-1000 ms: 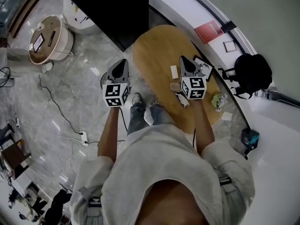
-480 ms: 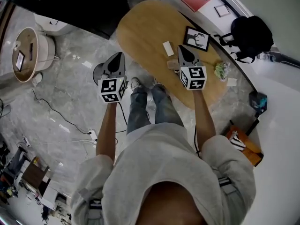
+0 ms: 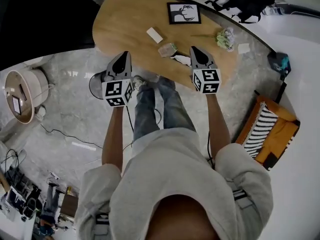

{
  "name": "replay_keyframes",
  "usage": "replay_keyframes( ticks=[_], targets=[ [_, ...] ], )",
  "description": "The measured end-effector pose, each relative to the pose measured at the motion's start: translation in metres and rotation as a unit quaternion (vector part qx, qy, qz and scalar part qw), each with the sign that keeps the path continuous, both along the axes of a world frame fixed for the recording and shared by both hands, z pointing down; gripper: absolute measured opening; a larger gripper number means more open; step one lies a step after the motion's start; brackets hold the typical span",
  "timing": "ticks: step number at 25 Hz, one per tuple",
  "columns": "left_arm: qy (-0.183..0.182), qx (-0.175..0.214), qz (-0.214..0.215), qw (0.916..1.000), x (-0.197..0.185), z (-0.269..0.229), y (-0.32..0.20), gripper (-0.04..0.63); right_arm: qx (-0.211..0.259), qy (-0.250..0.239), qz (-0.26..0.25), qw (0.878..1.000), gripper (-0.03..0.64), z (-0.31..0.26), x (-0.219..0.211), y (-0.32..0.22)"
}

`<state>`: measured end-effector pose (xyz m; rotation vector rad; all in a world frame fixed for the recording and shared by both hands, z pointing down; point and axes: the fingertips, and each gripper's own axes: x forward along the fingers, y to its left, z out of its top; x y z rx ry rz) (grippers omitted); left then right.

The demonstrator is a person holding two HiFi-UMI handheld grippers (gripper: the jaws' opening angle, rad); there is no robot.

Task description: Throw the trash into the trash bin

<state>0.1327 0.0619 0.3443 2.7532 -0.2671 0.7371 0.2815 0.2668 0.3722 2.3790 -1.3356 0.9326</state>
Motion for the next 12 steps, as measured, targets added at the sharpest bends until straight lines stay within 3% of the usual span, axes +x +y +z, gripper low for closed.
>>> replay_keyframes(
  ticks=[6,12],
  targets=[
    [-0.009,-0.009,0.062,0.9980,0.041,0.021,0.040,0.018,-0.016,-0.017,0.053,0.998,0.031,0.024,0.004,0.054],
    [-0.024,-0.023,0.093,0.9951,0.056,0.043,0.071,0.018,-0.041,-0.045,0.071,0.996,0.031,0.058,-0.007,0.088]
  ],
)
